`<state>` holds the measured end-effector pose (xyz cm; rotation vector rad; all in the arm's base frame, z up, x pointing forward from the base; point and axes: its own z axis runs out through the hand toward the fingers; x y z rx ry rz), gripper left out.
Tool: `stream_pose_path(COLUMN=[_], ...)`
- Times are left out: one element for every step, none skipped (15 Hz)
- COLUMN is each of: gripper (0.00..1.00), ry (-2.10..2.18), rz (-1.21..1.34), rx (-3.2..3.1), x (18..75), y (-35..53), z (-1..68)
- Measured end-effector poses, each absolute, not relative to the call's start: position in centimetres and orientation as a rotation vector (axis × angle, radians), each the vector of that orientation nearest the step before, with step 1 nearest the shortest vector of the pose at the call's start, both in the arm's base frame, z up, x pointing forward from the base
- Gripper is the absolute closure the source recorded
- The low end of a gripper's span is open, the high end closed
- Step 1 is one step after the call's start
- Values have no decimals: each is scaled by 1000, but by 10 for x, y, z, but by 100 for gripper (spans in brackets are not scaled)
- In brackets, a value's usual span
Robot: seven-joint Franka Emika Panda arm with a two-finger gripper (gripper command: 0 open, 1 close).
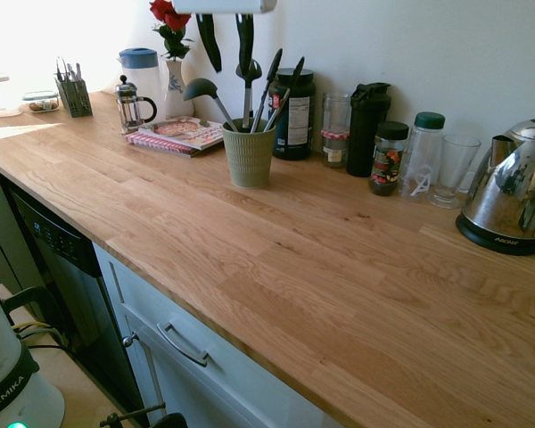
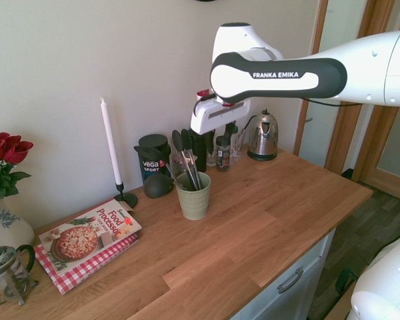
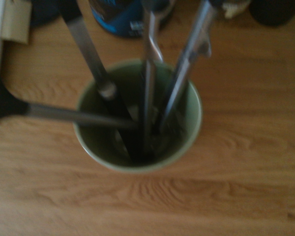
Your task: Put the tongs back in the holder
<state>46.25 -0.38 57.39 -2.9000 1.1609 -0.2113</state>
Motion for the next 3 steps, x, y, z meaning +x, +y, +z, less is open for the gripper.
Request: stream_pose_path(gripper=[0, 0, 0], ry=[1169, 1177, 1179], rz=[-164, -129, -106], rx=[-2918, -2928, -2936], x=[449, 433, 415], y=[-15, -24, -30], z=[556, 542, 532])
